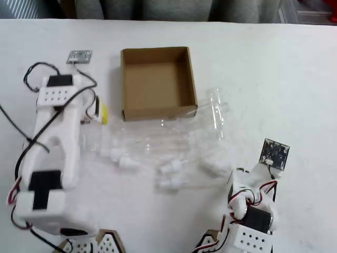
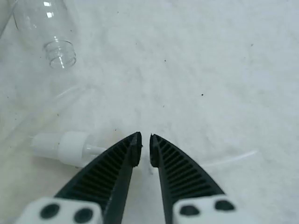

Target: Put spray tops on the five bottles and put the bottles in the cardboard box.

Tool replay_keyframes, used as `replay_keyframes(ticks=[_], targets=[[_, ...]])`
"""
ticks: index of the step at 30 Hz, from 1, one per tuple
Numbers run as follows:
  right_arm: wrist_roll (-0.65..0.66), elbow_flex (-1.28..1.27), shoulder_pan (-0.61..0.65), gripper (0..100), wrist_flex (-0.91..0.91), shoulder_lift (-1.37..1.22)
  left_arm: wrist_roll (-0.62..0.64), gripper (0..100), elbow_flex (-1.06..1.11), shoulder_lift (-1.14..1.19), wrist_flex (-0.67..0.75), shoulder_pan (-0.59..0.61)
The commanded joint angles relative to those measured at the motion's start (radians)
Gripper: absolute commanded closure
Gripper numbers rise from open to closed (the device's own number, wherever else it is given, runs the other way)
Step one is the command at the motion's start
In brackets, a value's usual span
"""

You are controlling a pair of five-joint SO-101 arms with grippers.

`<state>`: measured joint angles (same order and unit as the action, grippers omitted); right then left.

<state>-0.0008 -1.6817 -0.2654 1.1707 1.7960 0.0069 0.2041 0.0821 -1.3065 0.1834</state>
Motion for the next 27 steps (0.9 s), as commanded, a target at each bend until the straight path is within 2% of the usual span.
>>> replay_keyframes(ticks=[1, 5, 8, 16, 18, 21, 24, 27], targets=[[0.012, 0.008, -0.008, 98.1, -0.019, 0.004, -0.008, 98, 0.236, -0.262, 0.135, 0.056], [0.012, 0.021, -0.021, 98.1, -0.042, 0.004, -0.002, 98, 0.417, -0.343, 0.284, 0.170], [0.012, 0.026, -0.025, 98.1, -0.139, 0.004, 0.000, 98, 0.509, -0.337, 0.408, 0.245], [0.025, 0.023, -0.005, 98.1, -0.472, 0.004, 0.150, 98, 0.508, -0.278, 0.473, 0.331], [0.078, 0.040, 0.054, 98.1, -0.529, 0.004, 0.153, 98, 0.489, -0.255, 0.477, 0.348], [0.262, 0.075, 0.222, 98.1, -0.524, -0.004, 0.153, 98, 0.450, -0.205, 0.479, 0.375], [0.410, 0.112, 0.417, 98.1, -0.452, -0.004, 0.155, 98, 0.394, -0.130, 0.474, 0.387], [0.459, 0.155, 0.615, 98.1, -0.367, -0.005, 0.155, 98, 0.330, -0.047, 0.453, 0.387]])
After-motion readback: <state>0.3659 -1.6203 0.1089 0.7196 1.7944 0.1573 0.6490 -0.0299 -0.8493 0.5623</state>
